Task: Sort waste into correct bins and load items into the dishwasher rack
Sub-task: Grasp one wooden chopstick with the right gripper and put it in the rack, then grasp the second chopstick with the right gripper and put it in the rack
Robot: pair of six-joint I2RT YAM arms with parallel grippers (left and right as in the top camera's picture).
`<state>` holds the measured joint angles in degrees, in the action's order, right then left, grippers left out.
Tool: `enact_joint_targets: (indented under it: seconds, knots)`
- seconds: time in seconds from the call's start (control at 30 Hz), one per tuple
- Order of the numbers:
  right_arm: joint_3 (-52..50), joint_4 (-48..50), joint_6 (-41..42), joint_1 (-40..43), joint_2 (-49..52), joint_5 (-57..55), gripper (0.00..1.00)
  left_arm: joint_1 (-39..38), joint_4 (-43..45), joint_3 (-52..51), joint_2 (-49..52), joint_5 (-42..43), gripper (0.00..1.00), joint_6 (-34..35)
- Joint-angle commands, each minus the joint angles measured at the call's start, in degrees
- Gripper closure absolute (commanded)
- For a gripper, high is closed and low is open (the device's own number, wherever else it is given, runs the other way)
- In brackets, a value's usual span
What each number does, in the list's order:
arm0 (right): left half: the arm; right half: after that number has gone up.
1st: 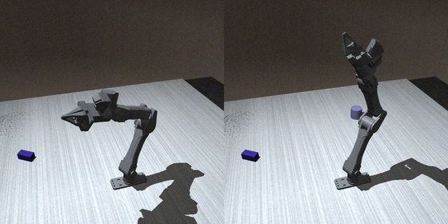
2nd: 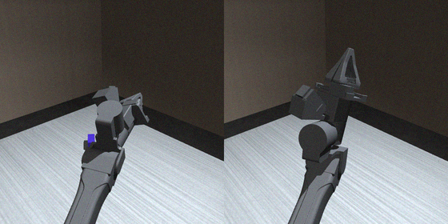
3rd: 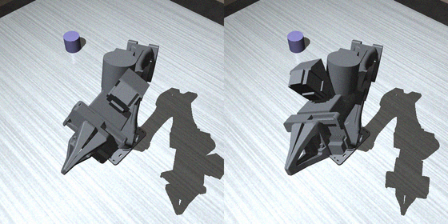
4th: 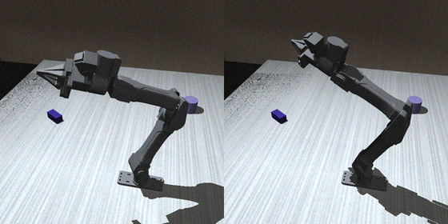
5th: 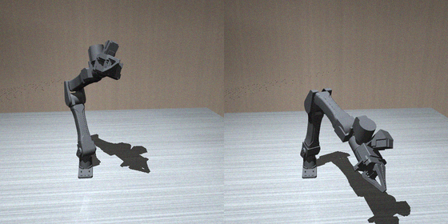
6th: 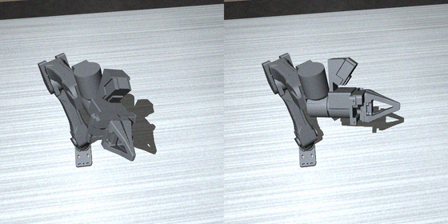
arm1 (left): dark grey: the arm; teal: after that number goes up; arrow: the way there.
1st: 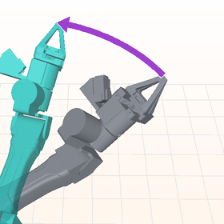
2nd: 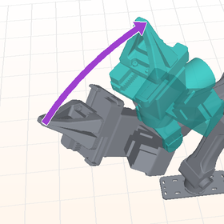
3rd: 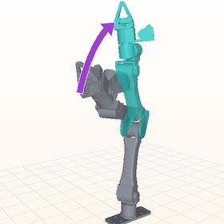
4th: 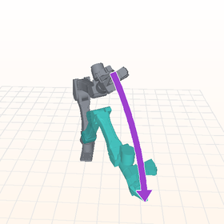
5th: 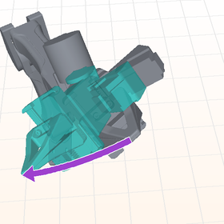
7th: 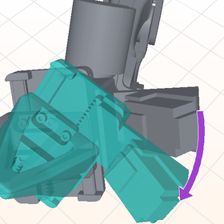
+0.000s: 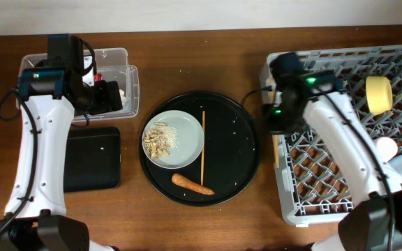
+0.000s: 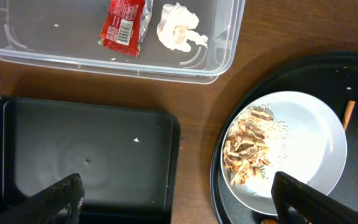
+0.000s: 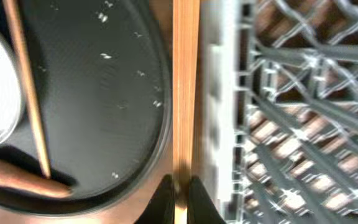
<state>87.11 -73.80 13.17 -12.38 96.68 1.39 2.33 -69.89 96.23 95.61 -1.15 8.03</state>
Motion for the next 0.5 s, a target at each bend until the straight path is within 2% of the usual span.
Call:
enact_joint_targets:
  seconds: [0.0,0.2,0.23,0.27,0.3,0.47]
  knots:
    - [-1.68,-2.29,-8.96,5.92,-0.24,-2.08,0.95,0.09,-0.11,0.46,-0.81,-0.59,0.04,0.28]
    - [-11.74,2.86,-11.28,7.91,-0.04,-1.73,0.96,0.09,-0.15,0.46,-0.81,-0.59,0.04,0.28]
    - [-11.82,3.06,-11.28,7.91,-0.02,-0.85,0.92,0.09,-0.15,0.46,-0.81,-0.59,0.04,0.28]
    - [-11.82,3.10,-11.28,7.91,-0.04,-0.55,0.78,0.09,-0.17,0.46,-0.81,-0.59,0.04,0.28]
    - [-11.78,2.93,-11.26,7.91,-0.07,-0.55,0.72,0.09,-0.31,0.46,-0.81,-0.59,0.04,0.28]
    - [-4.66,-1.25,-9.49,7.82,-5.09,-0.24,0.70,0.09,-0.35,0.46,-0.81,-0.59,0.04,0.28]
